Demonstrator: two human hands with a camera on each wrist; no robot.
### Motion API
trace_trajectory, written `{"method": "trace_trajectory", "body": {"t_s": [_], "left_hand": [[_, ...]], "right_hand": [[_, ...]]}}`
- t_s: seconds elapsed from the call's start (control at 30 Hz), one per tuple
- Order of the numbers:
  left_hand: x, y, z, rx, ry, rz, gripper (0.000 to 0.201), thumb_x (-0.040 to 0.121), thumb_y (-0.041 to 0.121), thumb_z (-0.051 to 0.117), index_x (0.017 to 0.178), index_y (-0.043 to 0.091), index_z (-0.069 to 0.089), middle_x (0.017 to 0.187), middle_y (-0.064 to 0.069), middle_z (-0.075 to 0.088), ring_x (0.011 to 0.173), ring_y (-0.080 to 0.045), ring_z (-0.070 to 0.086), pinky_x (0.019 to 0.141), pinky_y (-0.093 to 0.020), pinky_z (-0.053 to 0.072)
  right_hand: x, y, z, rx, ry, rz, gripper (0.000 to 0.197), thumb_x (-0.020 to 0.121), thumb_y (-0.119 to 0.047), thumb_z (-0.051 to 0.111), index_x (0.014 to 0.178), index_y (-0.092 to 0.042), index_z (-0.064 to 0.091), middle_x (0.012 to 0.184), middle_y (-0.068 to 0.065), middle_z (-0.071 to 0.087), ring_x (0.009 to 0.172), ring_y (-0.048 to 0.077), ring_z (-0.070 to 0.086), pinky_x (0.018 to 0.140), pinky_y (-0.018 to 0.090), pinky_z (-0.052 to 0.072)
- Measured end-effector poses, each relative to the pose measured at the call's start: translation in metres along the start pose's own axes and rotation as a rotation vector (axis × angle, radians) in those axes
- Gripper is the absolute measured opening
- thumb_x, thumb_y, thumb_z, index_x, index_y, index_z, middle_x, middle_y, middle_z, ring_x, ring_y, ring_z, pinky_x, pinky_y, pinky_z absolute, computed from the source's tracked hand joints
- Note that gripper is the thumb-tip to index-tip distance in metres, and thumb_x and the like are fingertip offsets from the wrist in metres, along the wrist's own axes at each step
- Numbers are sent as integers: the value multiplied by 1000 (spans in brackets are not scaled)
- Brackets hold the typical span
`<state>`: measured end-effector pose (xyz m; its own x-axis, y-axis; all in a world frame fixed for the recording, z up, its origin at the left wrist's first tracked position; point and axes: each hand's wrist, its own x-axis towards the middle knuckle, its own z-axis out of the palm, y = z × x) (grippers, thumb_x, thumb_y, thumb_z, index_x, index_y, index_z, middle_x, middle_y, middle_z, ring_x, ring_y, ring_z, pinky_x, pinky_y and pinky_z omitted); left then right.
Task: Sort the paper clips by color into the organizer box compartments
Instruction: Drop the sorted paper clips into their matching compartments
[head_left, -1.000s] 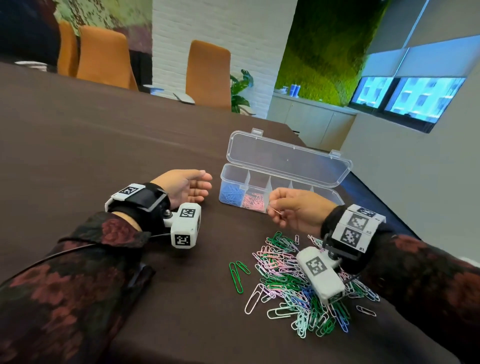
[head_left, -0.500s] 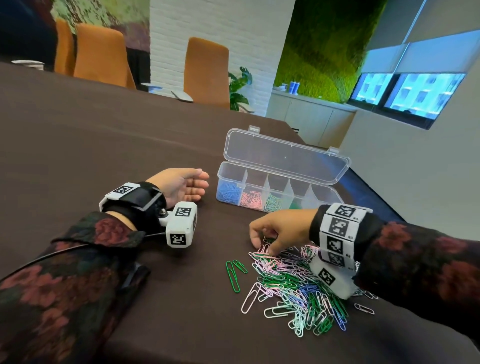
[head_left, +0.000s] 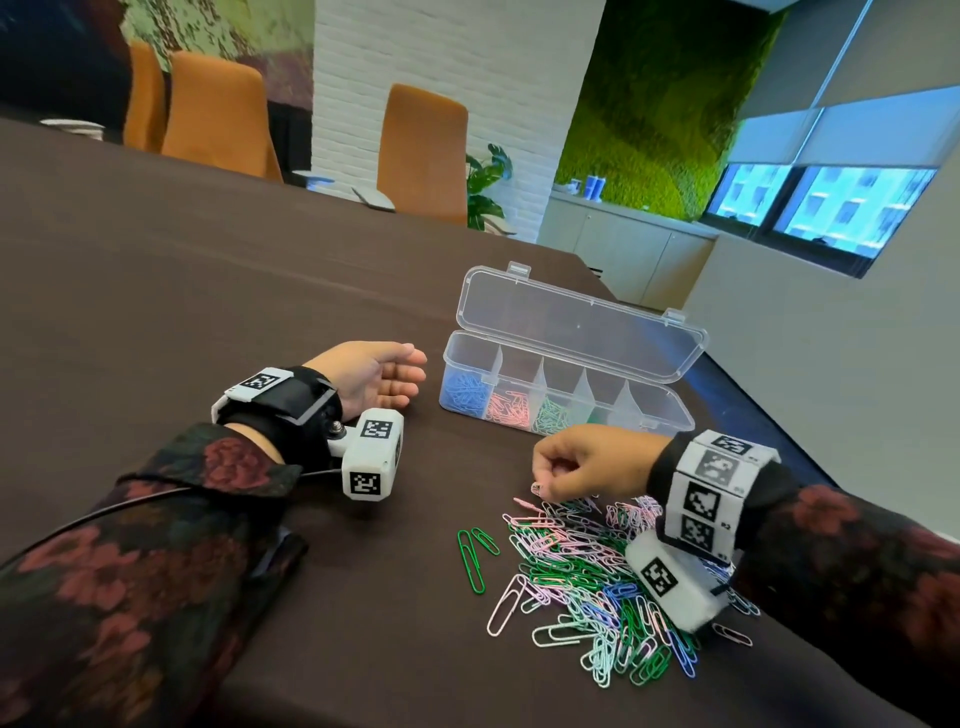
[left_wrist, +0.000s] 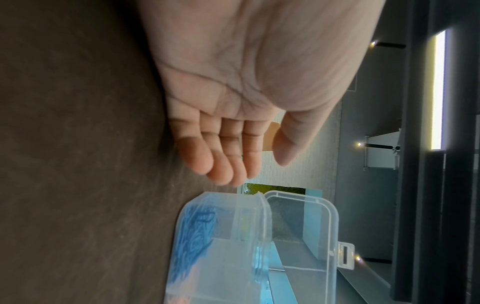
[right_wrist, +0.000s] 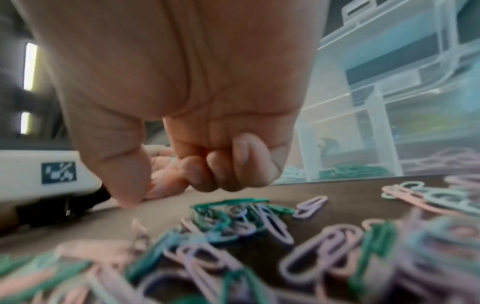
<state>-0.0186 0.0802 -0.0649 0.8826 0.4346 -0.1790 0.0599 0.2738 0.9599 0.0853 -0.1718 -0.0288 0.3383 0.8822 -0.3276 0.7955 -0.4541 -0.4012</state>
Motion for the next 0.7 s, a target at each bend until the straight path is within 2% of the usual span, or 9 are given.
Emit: {"method": "trace_trajectory", "body": {"t_s": [0.1,0.17,0.27,0.37,0.43,0.5,0.6,0.63,0.7], "left_hand": [[0,1,0,9,0,-2,21,98,23,45,93,10,61,77,-4,60,55,-11,58,49,-19,50],[0,0,0,10,-2,-1,21,98,23,45,94,10,61,77,-4,60,55,-11,58,49,-19,50],[1,0,-1,4,-2,4,21,98,23,44,94,10,60,77,-4,59,52,-10,59,48,-18,51],[1,-1,-1,6,-6,6,21,98,23,44,95,10,60,78,-4,59,51,-9,59,48,-18,51],[1,-1,-1,4,-8,3,21,98,23,44,95,10,60,78,-4,59,52,-10,59,49,-18,51],[1,-1,-1,2,-9,-2,21,98,23,44,95,10,60,78,-4,59,52,-10,59,49,-18,51],[1,0,-1,2,-8,-3,21,98,24,44,95,10,60,78,-4,59,52,-9,60,49,-18,51],[1,0,-1,2,-7,-2,21,98,24,44,95,10,60,78,-4,59,52,-9,60,49,-18,51],[1,0,-1,3,-4,0,21,98,23,45,95,10,60,77,-4,59,51,-9,59,49,-18,51]], "right_hand": [[-5,3,-8,333,103,-34,24,89,3,56,72,-14,52,64,-10,56,46,-5,46,50,11,36],[-6,5,-10,511,165,-49,28,87,11,52,69,-10,49,68,1,56,43,1,42,45,13,33],[-4,5,-8,758,238,-65,27,83,13,56,69,-9,48,66,5,59,47,10,39,46,20,29],[-2,3,-8,1033,304,-104,19,78,7,59,84,-10,54,59,1,60,48,10,41,44,17,30],[-2,0,-9,1156,315,-112,27,86,9,48,101,-11,57,62,1,58,48,8,44,43,15,32],[-1,-4,-9,1253,278,-106,33,88,10,37,106,-8,58,64,3,56,50,10,48,43,16,36],[3,-10,-6,1178,167,-16,29,89,5,35,93,-7,61,65,1,53,51,9,49,44,16,37],[4,-11,-5,1010,135,20,26,91,3,39,89,-10,62,64,-2,51,51,7,47,45,15,35],[3,-17,-2,460,65,59,15,92,-6,54,86,-18,61,62,-11,50,52,4,41,48,13,33]]}}
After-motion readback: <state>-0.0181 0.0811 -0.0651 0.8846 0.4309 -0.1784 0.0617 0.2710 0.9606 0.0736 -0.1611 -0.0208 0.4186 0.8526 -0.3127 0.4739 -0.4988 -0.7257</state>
